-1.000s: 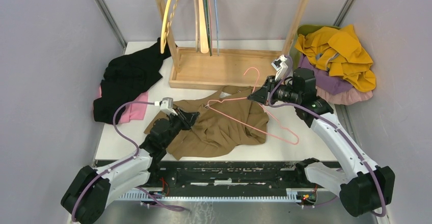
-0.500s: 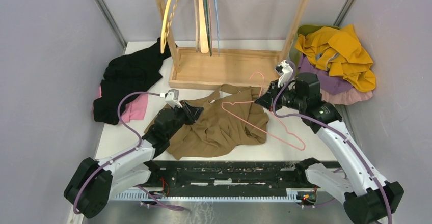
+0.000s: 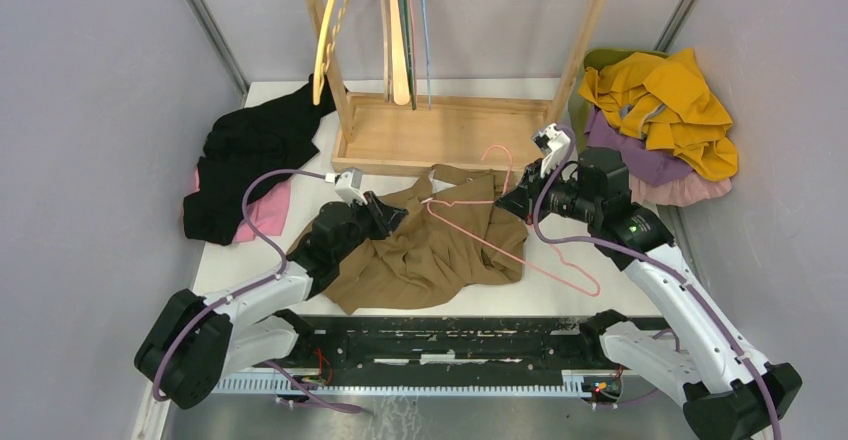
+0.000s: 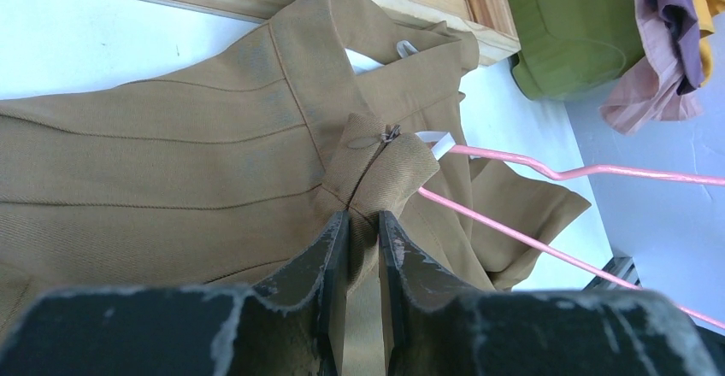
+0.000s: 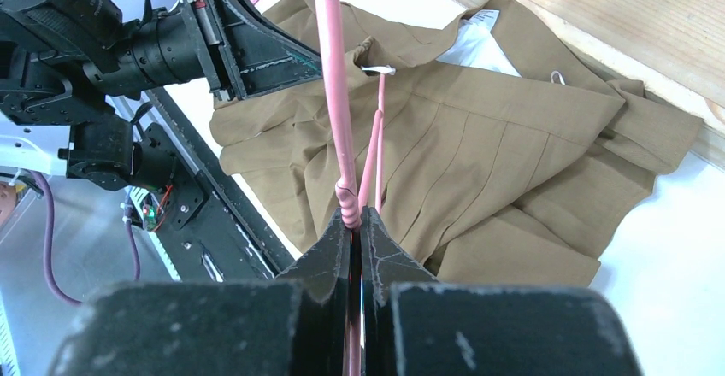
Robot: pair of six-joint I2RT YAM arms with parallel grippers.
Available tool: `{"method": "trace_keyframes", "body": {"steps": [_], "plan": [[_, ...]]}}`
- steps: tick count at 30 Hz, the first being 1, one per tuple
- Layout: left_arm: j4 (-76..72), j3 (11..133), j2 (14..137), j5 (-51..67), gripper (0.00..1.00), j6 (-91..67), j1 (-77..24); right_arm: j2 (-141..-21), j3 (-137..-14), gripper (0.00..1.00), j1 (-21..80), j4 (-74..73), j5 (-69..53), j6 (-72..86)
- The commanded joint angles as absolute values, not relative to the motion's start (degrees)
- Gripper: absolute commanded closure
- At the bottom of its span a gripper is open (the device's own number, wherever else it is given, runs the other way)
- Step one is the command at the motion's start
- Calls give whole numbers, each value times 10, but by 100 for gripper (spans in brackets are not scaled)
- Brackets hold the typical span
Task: Place the skirt on the hanger
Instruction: Hang the skirt on the hanger.
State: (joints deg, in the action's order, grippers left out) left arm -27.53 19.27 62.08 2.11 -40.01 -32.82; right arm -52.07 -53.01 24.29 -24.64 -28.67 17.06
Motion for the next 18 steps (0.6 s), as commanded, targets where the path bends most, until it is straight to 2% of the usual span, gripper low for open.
{"method": "trace_keyframes", "body": {"steps": [1,18], "plan": [[-299,220,631,37,75,-375,-326,-514,-556,99,246,-220,-298,165],[-313,223,636,55,75,-371,-326,-539,-518,99,246,-124,-293,216]]}}
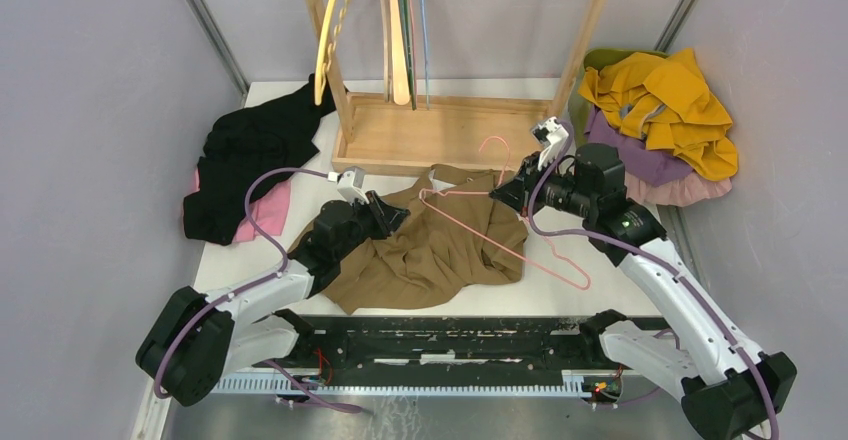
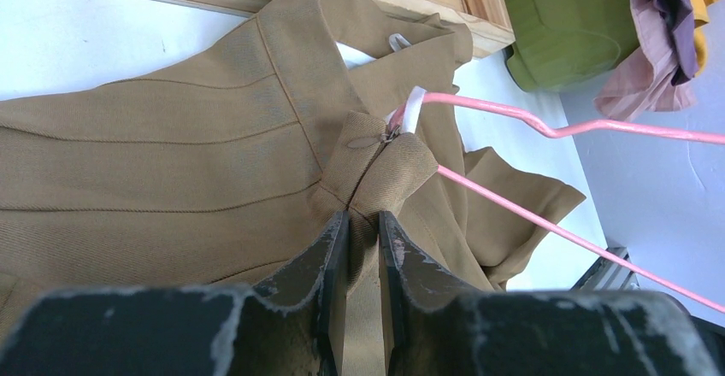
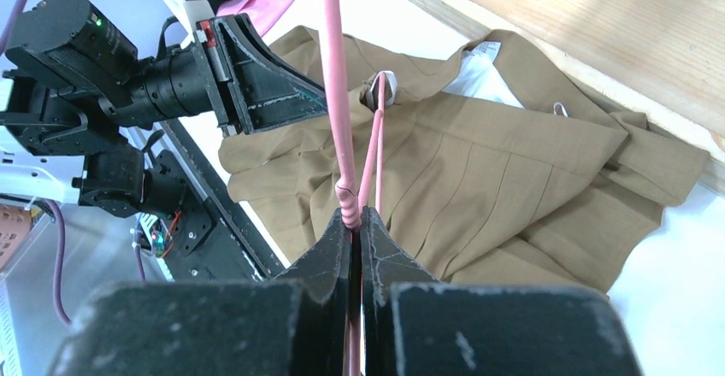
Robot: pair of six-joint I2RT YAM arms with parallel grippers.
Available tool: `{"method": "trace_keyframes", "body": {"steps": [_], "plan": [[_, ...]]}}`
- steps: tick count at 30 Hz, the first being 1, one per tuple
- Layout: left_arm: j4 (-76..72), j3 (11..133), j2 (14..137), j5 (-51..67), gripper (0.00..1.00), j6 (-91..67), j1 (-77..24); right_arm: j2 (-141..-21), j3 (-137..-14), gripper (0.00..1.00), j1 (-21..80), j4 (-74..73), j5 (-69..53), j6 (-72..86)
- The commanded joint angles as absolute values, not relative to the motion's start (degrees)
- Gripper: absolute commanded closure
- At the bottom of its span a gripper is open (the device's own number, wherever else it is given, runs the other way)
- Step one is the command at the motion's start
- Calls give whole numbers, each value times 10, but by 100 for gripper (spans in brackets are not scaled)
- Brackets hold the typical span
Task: Place the skirt on the hanger
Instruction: Hang the skirt on the hanger.
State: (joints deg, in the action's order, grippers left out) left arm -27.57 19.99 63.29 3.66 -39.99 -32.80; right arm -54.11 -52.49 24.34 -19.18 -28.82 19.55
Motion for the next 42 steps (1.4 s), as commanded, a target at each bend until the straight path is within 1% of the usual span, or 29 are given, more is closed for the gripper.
{"method": "trace_keyframes", "body": {"steps": [1,8,18,26,34,39,42], "plan": [[-314,223,637,56,75,-371,-326,-542,-515,99,246,-119,-293,219],[-321,218,636,55,75,-370,-327,-549,-489,99,247,-83,-305,236],[-336,190,624,50,75,-368,-327,-518,-423,99,246,-39,-310,265],[-346,172,602,56,75,-368,-327,-531,-339,99,246,149,-298,355],[-365,171,586,77,74,-379,-326,-586,-288,99,246,340,-281,421],[-366,176,582,94,74,-385,-326,-617,-280,99,250,384,-273,426],[-342,181,570,96,72,-382,-327,-626,-281,99,252,399,-271,424]]}}
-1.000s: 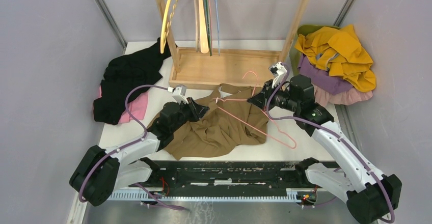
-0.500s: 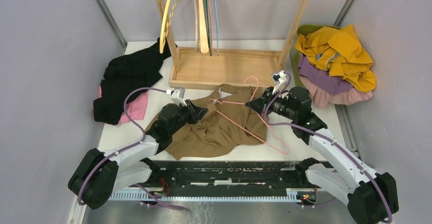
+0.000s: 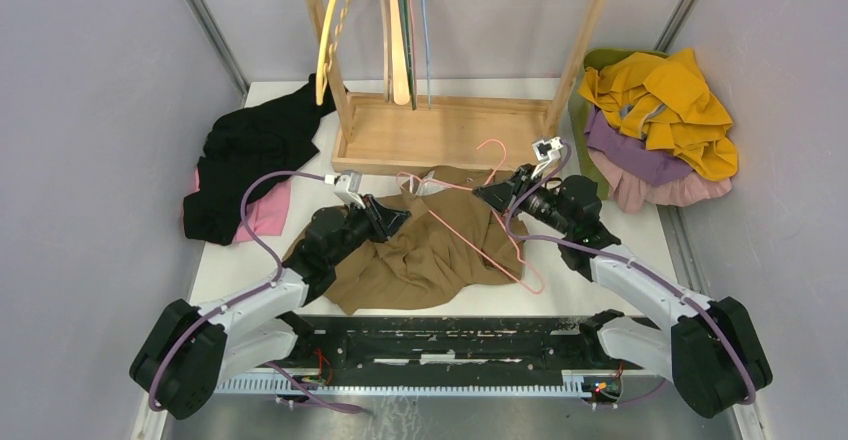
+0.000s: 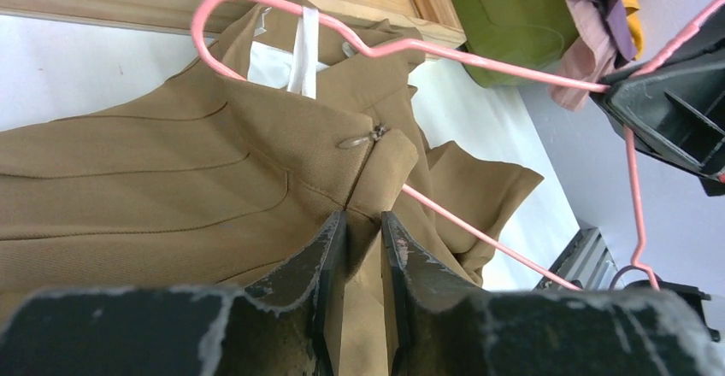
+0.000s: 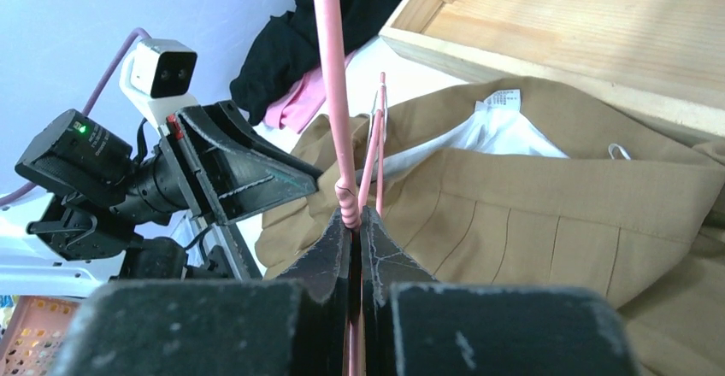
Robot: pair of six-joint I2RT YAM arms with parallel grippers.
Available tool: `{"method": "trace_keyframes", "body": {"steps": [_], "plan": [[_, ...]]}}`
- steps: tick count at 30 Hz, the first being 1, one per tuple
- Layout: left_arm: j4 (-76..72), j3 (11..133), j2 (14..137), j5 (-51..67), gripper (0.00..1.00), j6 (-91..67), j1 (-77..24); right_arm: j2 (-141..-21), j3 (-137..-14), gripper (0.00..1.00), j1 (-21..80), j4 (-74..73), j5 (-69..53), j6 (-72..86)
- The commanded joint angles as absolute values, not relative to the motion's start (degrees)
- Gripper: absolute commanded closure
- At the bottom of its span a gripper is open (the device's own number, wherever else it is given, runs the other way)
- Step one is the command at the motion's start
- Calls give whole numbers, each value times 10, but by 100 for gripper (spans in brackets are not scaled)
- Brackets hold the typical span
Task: Place the skirt on the hanger
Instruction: Hang the skirt on the hanger.
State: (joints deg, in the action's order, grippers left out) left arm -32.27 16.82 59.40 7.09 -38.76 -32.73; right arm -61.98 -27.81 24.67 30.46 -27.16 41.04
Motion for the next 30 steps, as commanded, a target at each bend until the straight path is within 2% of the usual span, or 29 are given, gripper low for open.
{"method": "trace_keyframes", "body": {"steps": [1,6,14,30], "plan": [[-331,182,563,96,72,-379,-326,-631,-285,99,253,399,-274,421],[-284,189,522,93,71,-365,-327,-658,-290,99,260,419,-275,419],[-215,210,480,81,71,-354,-326,-721,-266,99,276,575,-276,457],[89,351,392,-134,65,-369,-326,-777,-223,99,297,814,-248,511]]}}
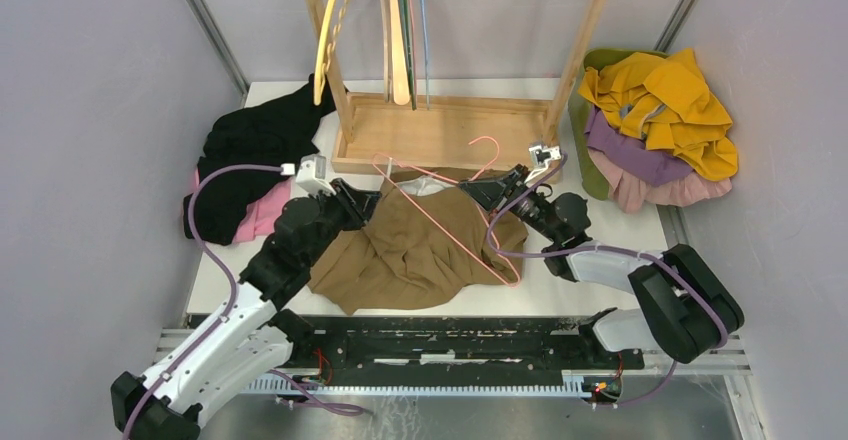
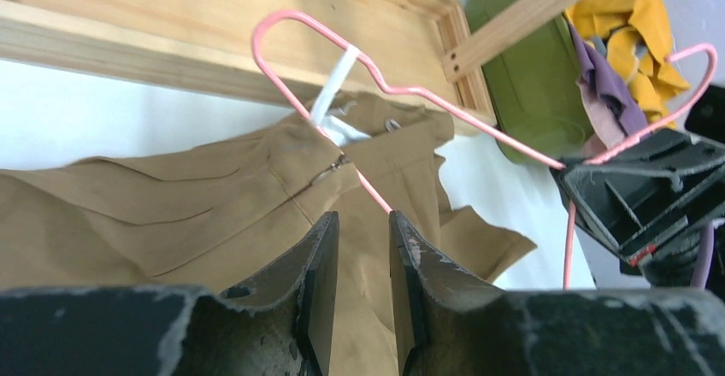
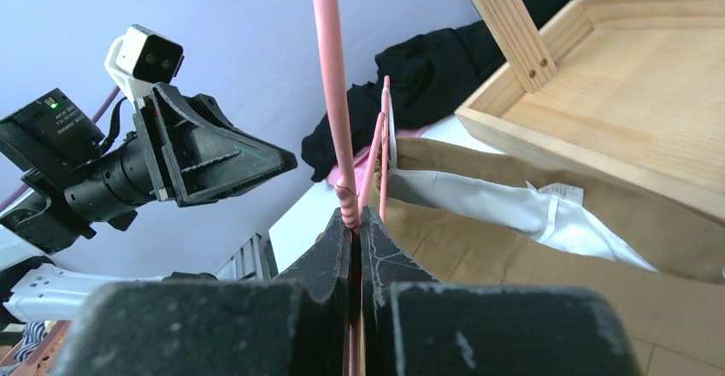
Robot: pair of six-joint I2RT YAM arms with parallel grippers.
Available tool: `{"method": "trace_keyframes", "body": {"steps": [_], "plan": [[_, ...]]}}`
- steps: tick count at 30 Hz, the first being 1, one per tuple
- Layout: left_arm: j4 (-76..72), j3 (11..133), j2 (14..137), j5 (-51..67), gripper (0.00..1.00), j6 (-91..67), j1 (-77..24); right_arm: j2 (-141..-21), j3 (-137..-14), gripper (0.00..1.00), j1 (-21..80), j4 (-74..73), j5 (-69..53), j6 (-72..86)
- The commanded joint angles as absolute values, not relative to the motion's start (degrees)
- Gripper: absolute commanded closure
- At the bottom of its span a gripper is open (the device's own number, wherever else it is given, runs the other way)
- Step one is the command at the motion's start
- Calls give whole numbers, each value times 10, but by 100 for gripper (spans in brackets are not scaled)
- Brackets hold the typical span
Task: Place the skirt on the hanger
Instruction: Hang the skirt on the hanger.
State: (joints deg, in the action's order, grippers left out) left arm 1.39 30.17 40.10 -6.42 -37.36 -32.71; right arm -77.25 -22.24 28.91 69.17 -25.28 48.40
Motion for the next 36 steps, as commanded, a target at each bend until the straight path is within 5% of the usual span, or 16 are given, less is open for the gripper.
{"method": "trace_keyframes", "body": {"steps": [1,11,21,36], "plan": [[92,357,391,-135,64,-369,-326,-777,-225,99,297,815,-248,511],[118,421,419,-85,62,-387,-326,-789,-256,99,330,798,-235,479],[174,438,423,-206,60,-377,-326,-836,-277,99,373,826,-232,472],[35,369,462,-217,67,-333,-326,-754,-270,99,379,737,-245,450]]}}
